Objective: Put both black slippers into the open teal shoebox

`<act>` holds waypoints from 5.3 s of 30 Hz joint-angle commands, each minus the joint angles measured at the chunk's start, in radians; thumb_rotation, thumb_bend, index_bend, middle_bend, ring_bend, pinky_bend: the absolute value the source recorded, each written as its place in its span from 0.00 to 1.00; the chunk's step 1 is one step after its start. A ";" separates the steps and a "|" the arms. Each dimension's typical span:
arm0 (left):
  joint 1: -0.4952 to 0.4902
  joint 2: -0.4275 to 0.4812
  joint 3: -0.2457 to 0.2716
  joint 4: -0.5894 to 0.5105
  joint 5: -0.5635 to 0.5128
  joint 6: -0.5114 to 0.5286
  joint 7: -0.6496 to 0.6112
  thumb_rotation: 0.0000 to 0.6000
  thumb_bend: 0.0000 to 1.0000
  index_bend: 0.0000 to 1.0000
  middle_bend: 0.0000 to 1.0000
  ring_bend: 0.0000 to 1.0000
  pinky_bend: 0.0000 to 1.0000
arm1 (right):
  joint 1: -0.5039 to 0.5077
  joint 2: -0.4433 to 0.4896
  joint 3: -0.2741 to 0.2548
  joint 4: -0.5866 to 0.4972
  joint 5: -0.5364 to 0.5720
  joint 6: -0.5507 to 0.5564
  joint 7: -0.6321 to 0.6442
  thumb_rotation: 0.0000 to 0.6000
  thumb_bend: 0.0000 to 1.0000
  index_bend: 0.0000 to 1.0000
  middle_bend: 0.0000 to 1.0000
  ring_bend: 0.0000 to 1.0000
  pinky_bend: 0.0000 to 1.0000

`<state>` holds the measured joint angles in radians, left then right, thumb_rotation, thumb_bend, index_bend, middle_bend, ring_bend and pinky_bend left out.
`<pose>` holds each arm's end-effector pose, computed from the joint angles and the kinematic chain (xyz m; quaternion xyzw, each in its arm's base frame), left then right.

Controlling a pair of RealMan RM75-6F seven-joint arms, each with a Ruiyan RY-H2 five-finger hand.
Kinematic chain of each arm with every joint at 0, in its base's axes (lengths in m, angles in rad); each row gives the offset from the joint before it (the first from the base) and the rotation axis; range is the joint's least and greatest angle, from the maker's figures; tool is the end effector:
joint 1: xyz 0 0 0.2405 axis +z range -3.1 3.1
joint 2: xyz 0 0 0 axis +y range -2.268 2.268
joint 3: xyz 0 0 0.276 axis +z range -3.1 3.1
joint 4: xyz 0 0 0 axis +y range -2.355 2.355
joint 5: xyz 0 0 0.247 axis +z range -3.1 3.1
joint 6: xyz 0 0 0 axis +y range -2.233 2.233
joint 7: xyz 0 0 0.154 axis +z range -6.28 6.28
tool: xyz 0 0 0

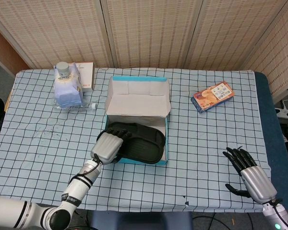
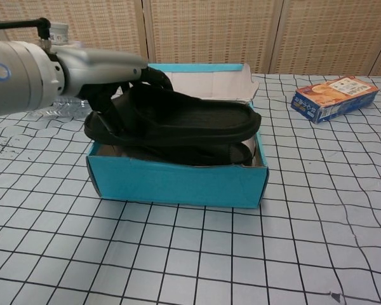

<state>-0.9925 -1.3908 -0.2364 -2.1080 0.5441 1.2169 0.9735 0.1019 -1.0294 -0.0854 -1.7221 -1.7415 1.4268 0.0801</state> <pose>-0.0278 0.3133 -0.0087 -0.7907 -0.3343 -0.3030 0.4137 -0.3064 -0.1593 0.1138 0.6782 -0.4169 0.3961 0.4575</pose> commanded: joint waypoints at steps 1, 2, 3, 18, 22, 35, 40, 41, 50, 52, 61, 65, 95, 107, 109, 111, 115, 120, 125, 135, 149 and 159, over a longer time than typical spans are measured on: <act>-0.087 -0.015 -0.051 -0.025 -0.151 0.030 0.070 1.00 0.46 0.48 0.63 0.62 0.65 | 0.001 0.000 0.000 0.001 0.001 -0.001 0.001 0.96 0.14 0.00 0.00 0.00 0.00; -0.103 -0.012 -0.060 -0.030 -0.185 0.039 0.080 1.00 0.46 0.49 0.64 0.63 0.66 | 0.002 0.000 0.000 0.001 0.001 -0.002 0.002 0.96 0.14 0.00 0.00 0.00 0.00; -0.115 -0.009 -0.066 -0.034 -0.211 0.045 0.088 1.00 0.46 0.49 0.64 0.64 0.67 | 0.003 0.000 -0.001 0.001 0.002 -0.003 0.002 0.96 0.14 0.00 0.00 0.00 0.00; -0.283 0.127 -0.139 0.011 -0.682 -0.149 0.112 1.00 0.46 0.49 0.65 0.64 0.69 | 0.004 0.000 -0.001 -0.003 0.011 -0.002 -0.002 0.96 0.14 0.00 0.00 0.00 0.00; -0.321 0.132 -0.118 0.067 -0.736 -0.203 0.110 1.00 0.46 0.48 0.66 0.65 0.70 | 0.007 -0.002 -0.001 -0.003 0.012 -0.008 -0.005 0.96 0.14 0.00 0.00 0.00 0.00; -0.460 0.122 -0.050 0.185 -0.939 -0.327 0.124 1.00 0.46 0.49 0.73 0.73 0.79 | 0.008 0.000 0.006 -0.002 0.030 -0.006 0.002 0.96 0.14 0.00 0.00 0.00 0.00; -0.499 0.128 -0.027 0.189 -1.000 -0.335 0.135 1.00 0.46 0.50 0.75 0.75 0.81 | 0.012 0.001 0.005 0.000 0.028 -0.011 0.008 0.96 0.14 0.00 0.00 0.00 0.00; -0.506 0.127 -0.022 0.195 -1.010 -0.340 0.134 1.00 0.46 0.50 0.75 0.75 0.81 | 0.012 0.002 0.006 0.001 0.028 -0.010 0.010 0.96 0.14 0.00 0.00 0.00 0.00; -0.538 0.099 0.030 0.310 -1.134 -0.460 0.157 1.00 0.46 0.50 0.76 0.76 0.83 | 0.006 0.004 0.007 0.001 0.030 0.003 0.010 0.96 0.14 0.00 0.00 0.00 0.00; -0.542 0.098 0.041 0.335 -1.168 -0.500 0.166 1.00 0.46 0.50 0.76 0.76 0.83 | 0.006 0.003 0.007 0.001 0.031 0.003 0.009 0.96 0.14 0.00 0.00 0.00 0.00; -0.564 0.097 0.105 0.421 -1.276 -0.675 0.181 1.00 0.46 0.50 0.76 0.76 0.83 | 0.007 0.000 0.009 0.003 0.034 0.001 0.006 0.96 0.14 0.00 0.00 0.00 0.00; -0.564 0.092 0.132 0.465 -1.279 -0.766 0.146 1.00 0.46 0.50 0.76 0.76 0.82 | 0.005 0.001 0.009 0.003 0.034 0.004 0.006 0.96 0.14 0.00 0.00 0.00 0.00; -0.379 0.278 0.090 0.388 -0.529 -1.029 -0.497 1.00 0.46 0.02 0.00 0.00 0.11 | 0.000 0.001 0.004 -0.006 0.030 0.005 -0.013 0.96 0.14 0.00 0.00 0.00 0.00; 0.095 0.373 -0.043 0.014 0.261 -0.549 -0.609 1.00 0.46 0.11 0.10 0.03 0.20 | -0.002 0.006 -0.001 -0.003 0.006 0.019 -0.005 0.96 0.14 0.00 0.00 0.00 0.00; 0.172 0.373 -0.003 -0.003 0.387 -0.502 -0.638 1.00 0.46 0.12 0.11 0.04 0.20 | 0.002 0.004 -0.002 -0.003 0.006 0.012 -0.006 0.96 0.14 0.00 0.00 0.00 0.00; 0.232 0.376 0.037 0.000 0.497 -0.485 -0.685 1.00 0.46 0.12 0.11 0.05 0.19 | 0.004 0.003 -0.003 -0.005 0.005 0.007 -0.008 0.96 0.14 0.00 0.00 0.00 0.00; 0.312 0.370 0.093 0.034 0.687 -0.431 -0.758 1.00 0.46 0.10 0.12 0.08 0.19 | -0.002 0.003 -0.005 -0.007 -0.003 0.020 -0.011 0.96 0.14 0.00 0.00 0.00 0.00; 0.416 0.320 0.182 0.120 0.962 -0.272 -0.824 1.00 0.46 0.10 0.16 0.10 0.19 | -0.008 0.006 -0.005 -0.006 -0.003 0.032 -0.009 0.96 0.14 0.00 0.00 0.00 0.00; 0.464 0.258 0.249 0.228 1.085 -0.192 -0.859 1.00 0.45 0.10 0.16 0.07 0.17 | -0.006 0.005 -0.005 -0.006 -0.006 0.030 -0.010 0.96 0.14 0.00 0.00 0.00 0.00; 0.444 0.147 0.259 0.319 1.076 -0.228 -0.807 1.00 0.45 0.08 0.09 0.00 0.12 | -0.009 0.017 -0.015 -0.007 -0.022 0.038 0.015 0.96 0.14 0.00 0.00 0.00 0.00; 0.474 0.150 0.217 0.269 1.072 -0.114 -0.584 1.00 0.45 0.06 0.05 0.00 0.11 | -0.007 0.023 -0.018 -0.010 -0.023 0.031 0.018 0.96 0.14 0.00 0.00 0.00 0.00; 0.450 0.117 0.233 0.295 1.045 -0.171 -0.591 1.00 0.45 0.06 0.06 0.01 0.11 | -0.009 0.024 -0.017 -0.011 -0.019 0.033 0.016 0.96 0.14 0.00 0.00 0.00 0.00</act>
<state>-0.5411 -1.2721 -0.0043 -1.8145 1.5911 1.0472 0.3817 0.0929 -1.0059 -0.1024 -1.7335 -1.7606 1.4593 0.0955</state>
